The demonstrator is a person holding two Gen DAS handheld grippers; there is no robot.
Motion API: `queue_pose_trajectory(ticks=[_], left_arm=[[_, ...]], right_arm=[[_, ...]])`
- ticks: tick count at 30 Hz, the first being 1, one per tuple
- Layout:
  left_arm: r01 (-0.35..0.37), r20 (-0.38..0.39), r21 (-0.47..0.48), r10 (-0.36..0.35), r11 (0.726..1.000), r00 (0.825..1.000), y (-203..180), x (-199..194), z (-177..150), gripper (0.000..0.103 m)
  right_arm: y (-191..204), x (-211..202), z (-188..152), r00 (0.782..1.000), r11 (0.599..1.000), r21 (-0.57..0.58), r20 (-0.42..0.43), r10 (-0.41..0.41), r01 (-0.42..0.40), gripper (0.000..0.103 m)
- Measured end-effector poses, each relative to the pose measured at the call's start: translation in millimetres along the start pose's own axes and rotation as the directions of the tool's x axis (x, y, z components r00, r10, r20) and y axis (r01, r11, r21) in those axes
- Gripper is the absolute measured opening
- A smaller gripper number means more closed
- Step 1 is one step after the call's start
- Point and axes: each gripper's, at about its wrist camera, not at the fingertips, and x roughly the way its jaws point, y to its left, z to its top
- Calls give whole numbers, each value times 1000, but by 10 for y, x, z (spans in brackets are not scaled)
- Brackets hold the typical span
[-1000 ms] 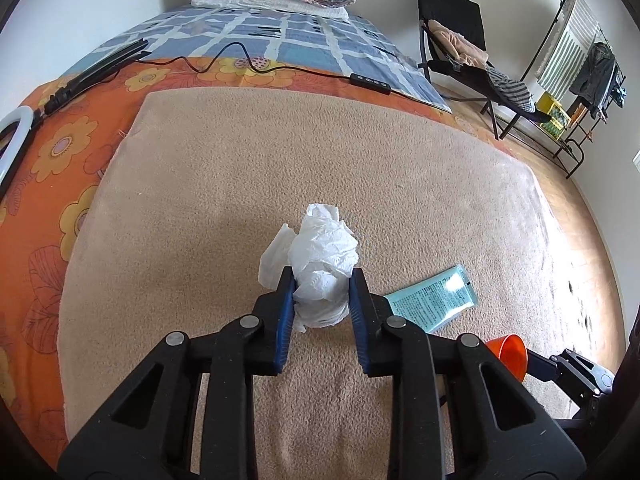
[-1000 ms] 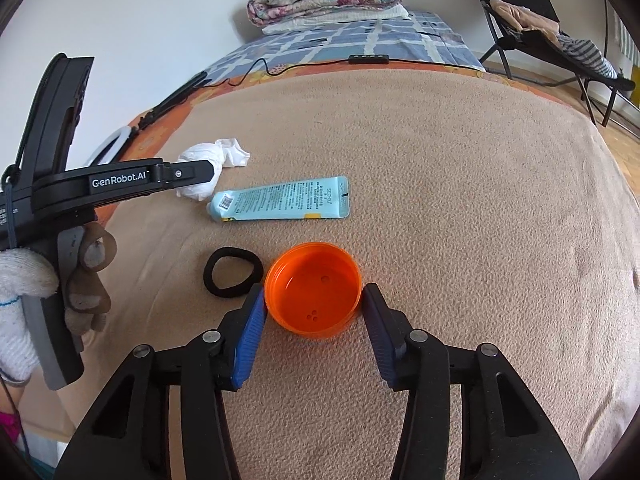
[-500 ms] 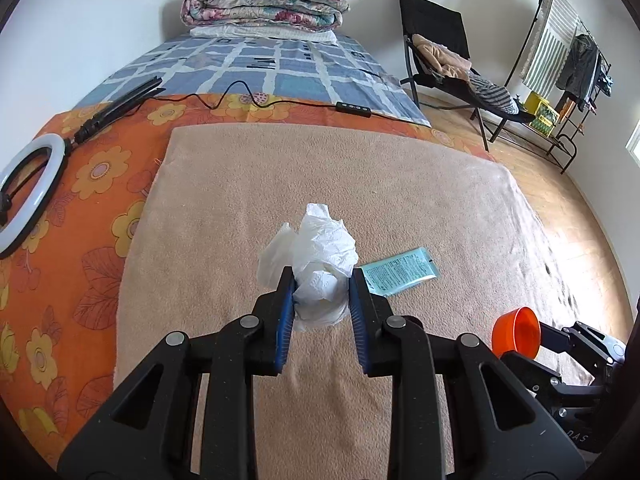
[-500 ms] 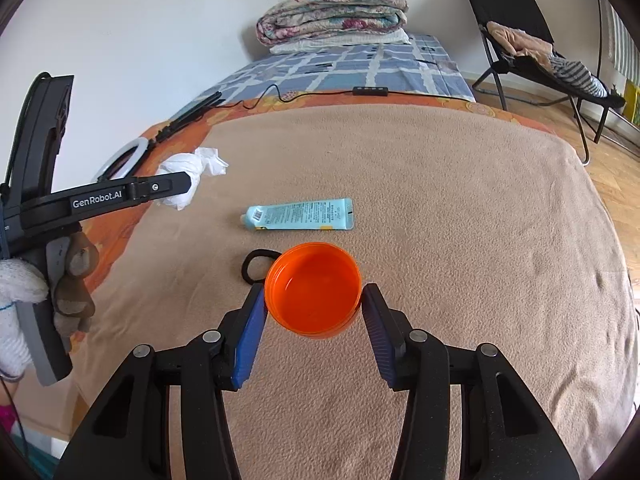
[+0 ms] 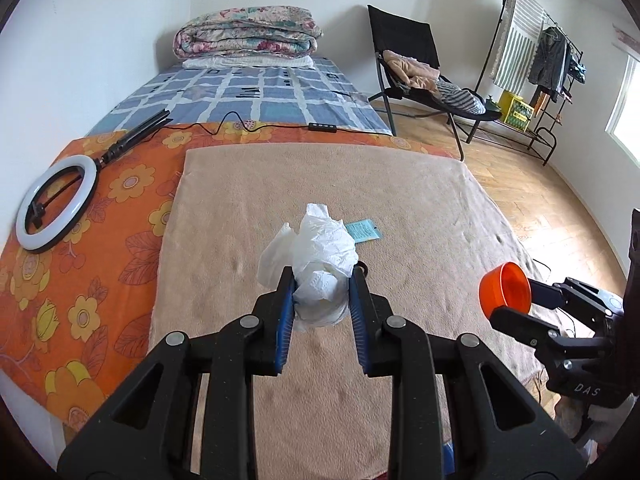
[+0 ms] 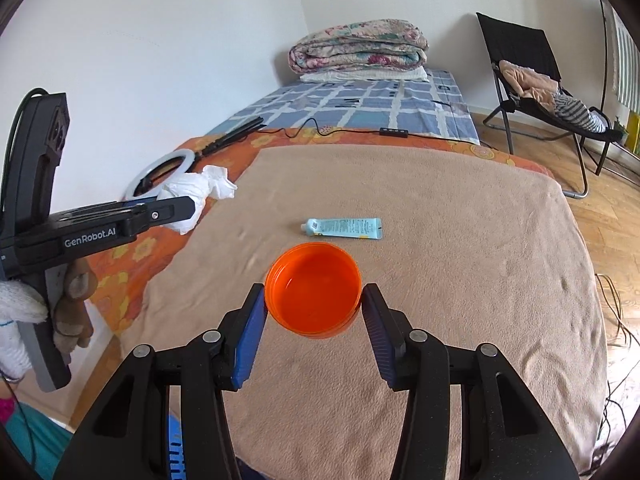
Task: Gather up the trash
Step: 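Carry the tissue and orange cap over the blue basket with both tools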
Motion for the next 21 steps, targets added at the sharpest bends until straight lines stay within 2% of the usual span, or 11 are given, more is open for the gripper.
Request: queue_pose_trajectory(ticks=[11,21], left_arm=[[33,15,62,-34,998,999,-303,-733,-625,25],[81,-71,34,-78,996,994,-410,-851,-1275,25]], right_arm=[[167,-500,-252,999,999,-35,33,18,-16,47],[306,-761,-676,999,998,-41,9,47,-46,47]])
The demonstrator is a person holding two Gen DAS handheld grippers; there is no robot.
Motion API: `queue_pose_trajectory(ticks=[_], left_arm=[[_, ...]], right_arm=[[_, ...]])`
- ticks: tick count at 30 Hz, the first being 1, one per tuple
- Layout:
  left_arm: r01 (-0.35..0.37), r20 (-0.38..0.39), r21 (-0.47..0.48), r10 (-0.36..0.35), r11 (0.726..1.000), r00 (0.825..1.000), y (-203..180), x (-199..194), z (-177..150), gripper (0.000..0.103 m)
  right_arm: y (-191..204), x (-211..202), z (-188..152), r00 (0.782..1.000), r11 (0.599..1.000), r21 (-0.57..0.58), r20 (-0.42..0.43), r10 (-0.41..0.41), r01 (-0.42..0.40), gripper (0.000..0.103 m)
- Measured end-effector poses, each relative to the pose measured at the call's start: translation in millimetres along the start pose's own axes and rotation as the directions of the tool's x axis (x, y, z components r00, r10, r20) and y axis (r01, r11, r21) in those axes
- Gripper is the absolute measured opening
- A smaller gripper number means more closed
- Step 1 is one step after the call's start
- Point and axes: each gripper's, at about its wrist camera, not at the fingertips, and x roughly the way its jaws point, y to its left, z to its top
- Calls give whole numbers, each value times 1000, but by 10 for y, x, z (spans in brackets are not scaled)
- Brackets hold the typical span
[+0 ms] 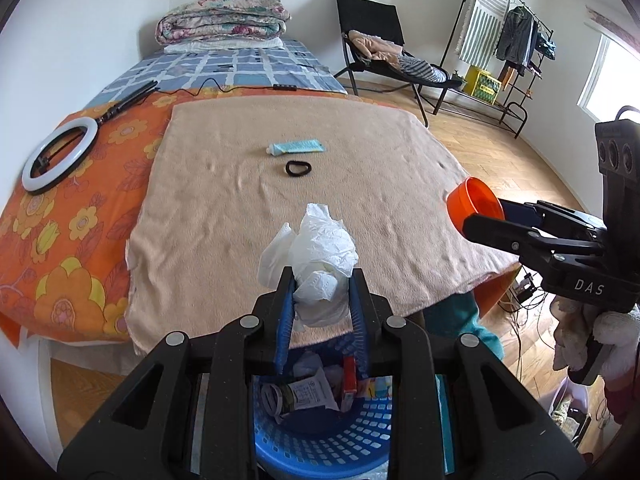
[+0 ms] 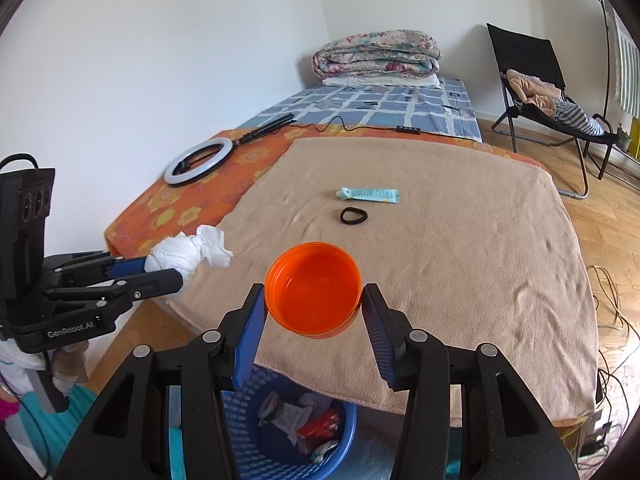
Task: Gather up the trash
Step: 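Carry the tissue and orange cap over the blue basket with both tools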
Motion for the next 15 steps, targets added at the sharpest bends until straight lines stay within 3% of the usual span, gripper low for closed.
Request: queue_pose_trajectory(ticks=[8,15], left_arm=[[25,-115,-55,-32,998,993,26,206,-540,25],[19,-186,-59,-29,998,982,32,355,-803,25]], right_arm=[[130,12,-355,997,1000,-2,-69,26,-27,47],[199,176,-671,988,999,15,-147,51,-50,47]])
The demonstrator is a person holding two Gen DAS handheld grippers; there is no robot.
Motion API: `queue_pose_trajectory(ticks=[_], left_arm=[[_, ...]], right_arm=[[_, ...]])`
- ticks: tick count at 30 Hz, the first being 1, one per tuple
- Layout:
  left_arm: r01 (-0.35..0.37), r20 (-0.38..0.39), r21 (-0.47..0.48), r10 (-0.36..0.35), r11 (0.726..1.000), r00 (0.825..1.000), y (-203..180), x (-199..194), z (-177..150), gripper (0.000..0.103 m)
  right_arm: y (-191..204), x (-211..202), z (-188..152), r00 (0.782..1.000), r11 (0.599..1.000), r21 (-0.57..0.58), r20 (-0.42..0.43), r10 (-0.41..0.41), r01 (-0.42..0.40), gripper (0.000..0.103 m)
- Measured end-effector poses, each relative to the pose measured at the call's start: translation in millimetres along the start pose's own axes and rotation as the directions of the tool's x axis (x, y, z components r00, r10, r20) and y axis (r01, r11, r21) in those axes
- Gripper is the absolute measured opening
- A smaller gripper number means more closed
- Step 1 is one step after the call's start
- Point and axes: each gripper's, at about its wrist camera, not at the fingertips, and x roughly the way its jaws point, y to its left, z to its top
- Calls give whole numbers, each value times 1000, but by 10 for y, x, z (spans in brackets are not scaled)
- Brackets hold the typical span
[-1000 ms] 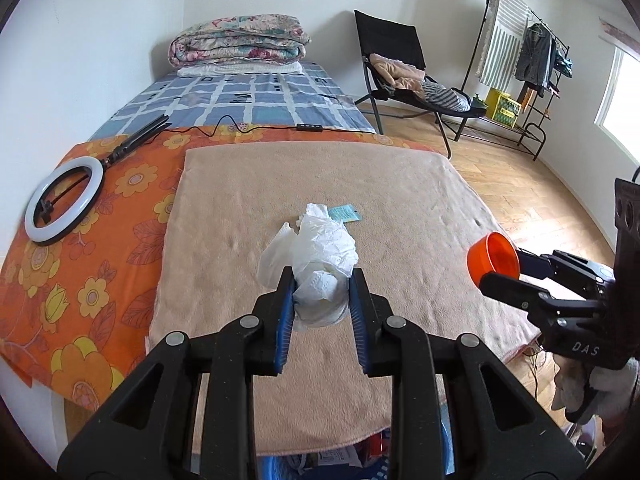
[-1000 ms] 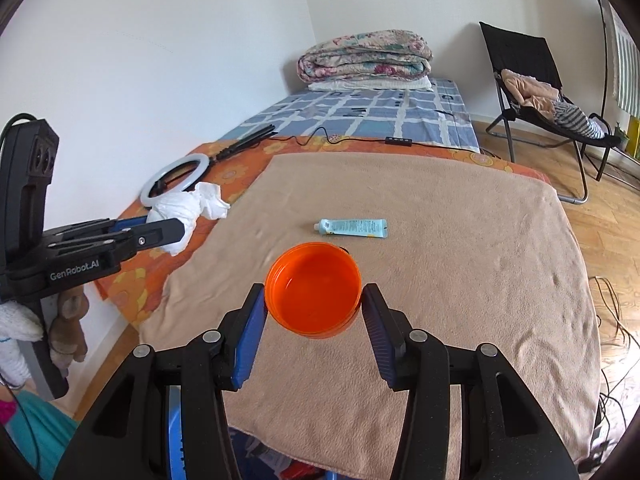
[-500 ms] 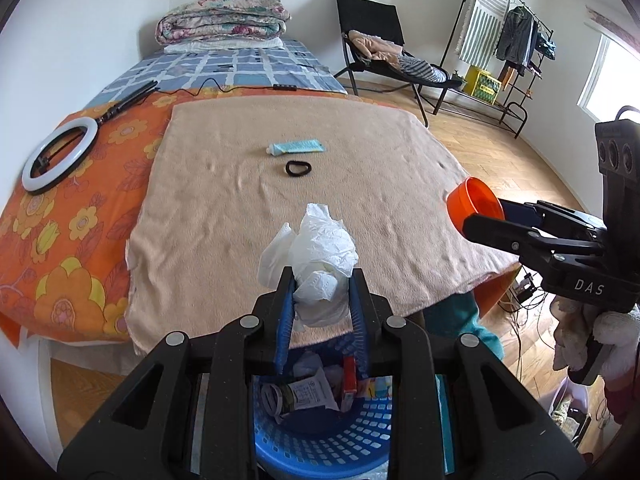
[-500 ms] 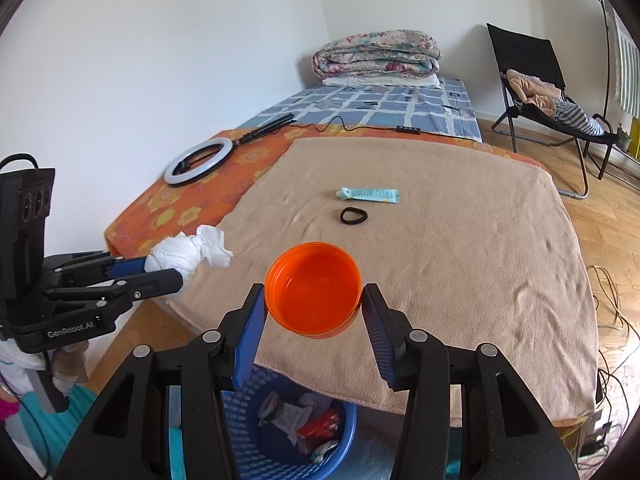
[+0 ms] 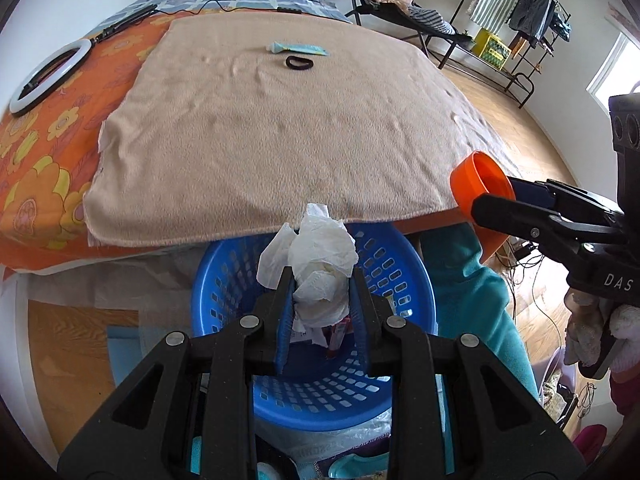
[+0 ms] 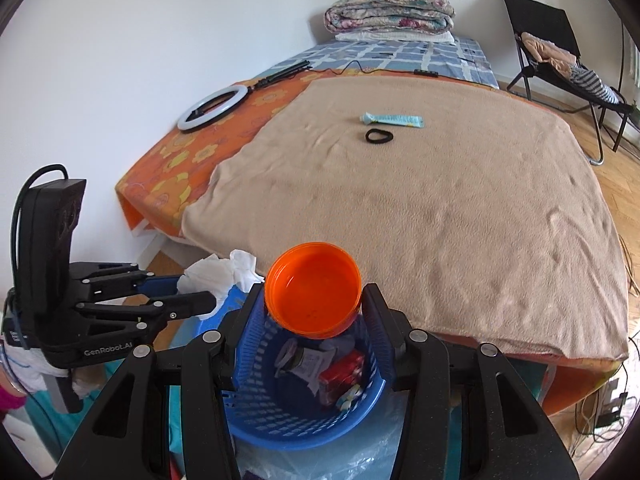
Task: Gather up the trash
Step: 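Carry the tissue and orange cap over the blue basket with both tools, then open both tools to drop the tissue and orange cap into the basket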
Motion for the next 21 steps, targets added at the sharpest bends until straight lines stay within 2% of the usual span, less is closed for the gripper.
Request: queue_pose_trajectory(ticks=[11,21], left_arm=[[-39,-105,-36,35,999,994,159,287,-246,25],[-60,-117,-37,56,998,992,189,332,-252,25]], right_arm=[[44,268,-376,995,999,25,-96,23,-21,47],[61,462,-527,989,999,43,-148,27,-21,47]])
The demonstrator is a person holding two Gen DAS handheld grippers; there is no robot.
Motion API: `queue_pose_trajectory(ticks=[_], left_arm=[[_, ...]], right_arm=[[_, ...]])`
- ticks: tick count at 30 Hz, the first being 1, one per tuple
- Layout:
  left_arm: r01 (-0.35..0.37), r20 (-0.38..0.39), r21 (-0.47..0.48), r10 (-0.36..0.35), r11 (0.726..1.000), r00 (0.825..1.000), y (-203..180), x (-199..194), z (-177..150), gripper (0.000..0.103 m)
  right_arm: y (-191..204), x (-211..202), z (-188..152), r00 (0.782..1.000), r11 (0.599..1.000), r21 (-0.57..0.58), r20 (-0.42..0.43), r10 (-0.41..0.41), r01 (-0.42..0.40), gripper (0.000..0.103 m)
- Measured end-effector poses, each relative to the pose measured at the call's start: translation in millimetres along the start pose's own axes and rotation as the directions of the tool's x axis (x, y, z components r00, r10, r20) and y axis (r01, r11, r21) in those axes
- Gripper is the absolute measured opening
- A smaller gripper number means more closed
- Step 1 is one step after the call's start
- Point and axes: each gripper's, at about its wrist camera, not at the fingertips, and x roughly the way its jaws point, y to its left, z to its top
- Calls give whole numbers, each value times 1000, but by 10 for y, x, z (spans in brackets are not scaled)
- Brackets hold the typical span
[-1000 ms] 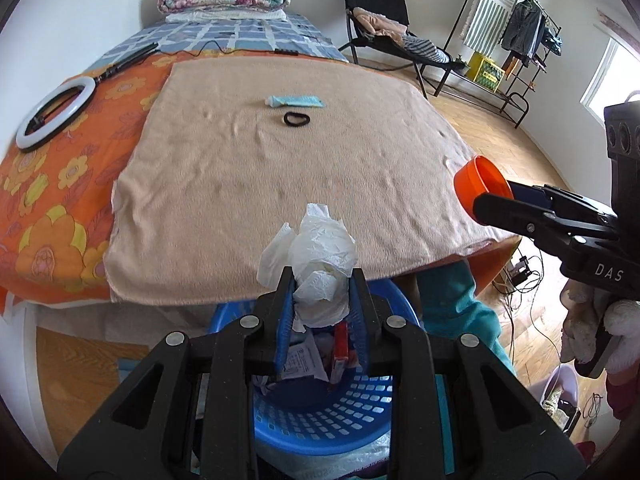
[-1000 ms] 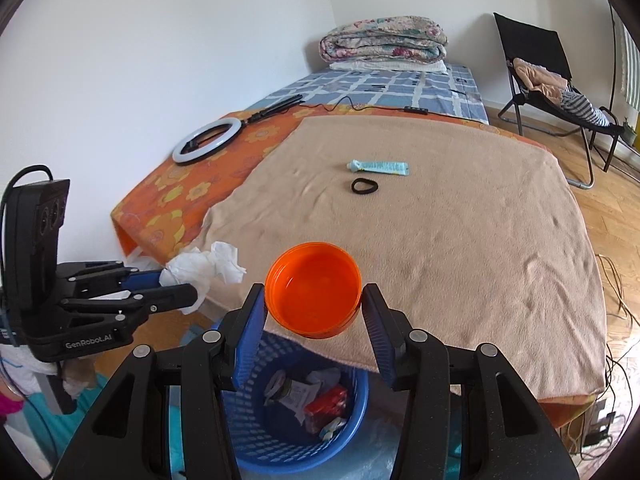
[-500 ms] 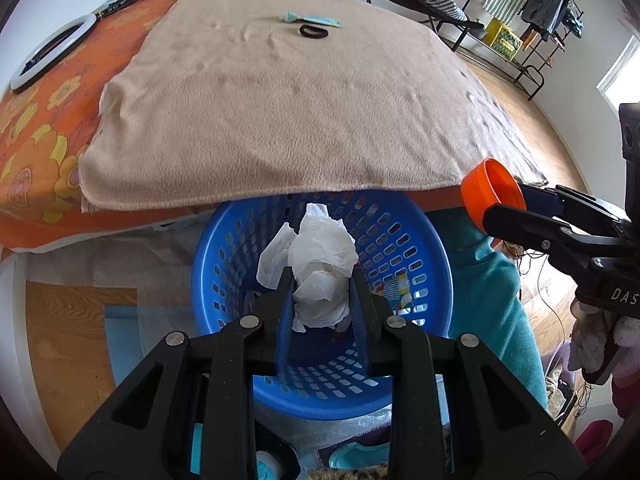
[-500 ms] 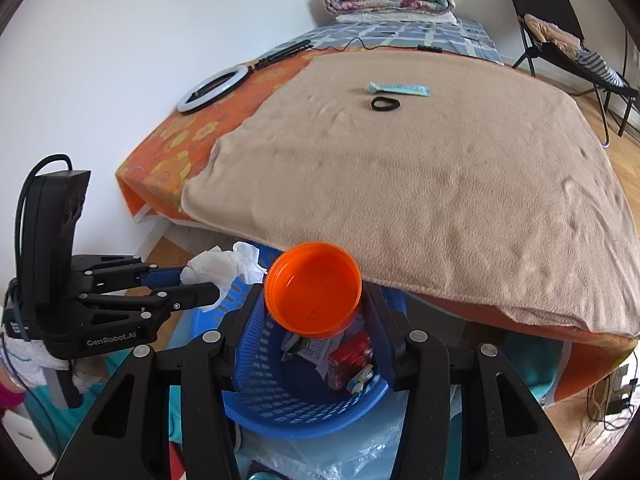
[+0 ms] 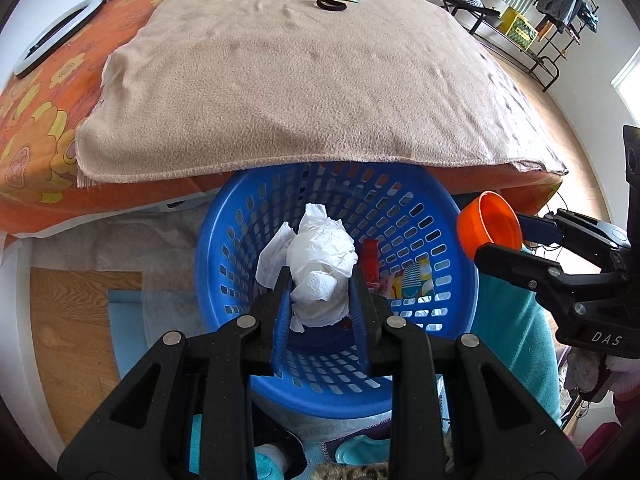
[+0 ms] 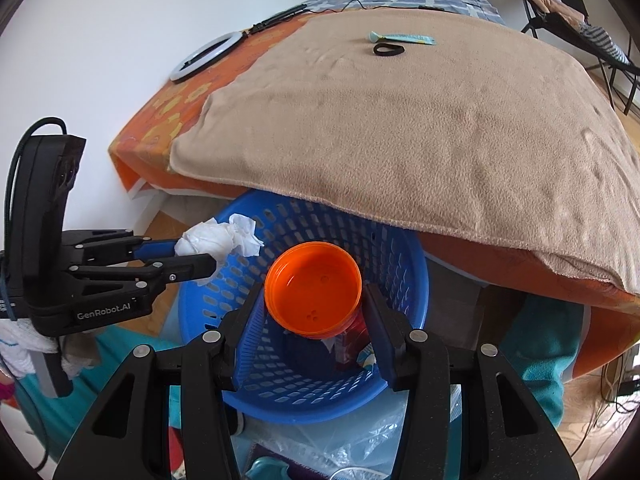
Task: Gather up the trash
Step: 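Open both tools to drop the tissue and orange cap into the basket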
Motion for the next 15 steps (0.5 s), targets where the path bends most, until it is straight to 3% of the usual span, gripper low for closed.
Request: queue_pose_trajectory(ticks=[11,15], left_arm=[[-23,-4,-7,23,1000,1000,4,50,21,29],[-30,-1,-11,30,999,1000,10,48,29,37]], right_arm=[[24,180,-61,999,1000,10,-40,-5,5,48],[9,233,-73,998,1000,13,-58,-16,17,48]])
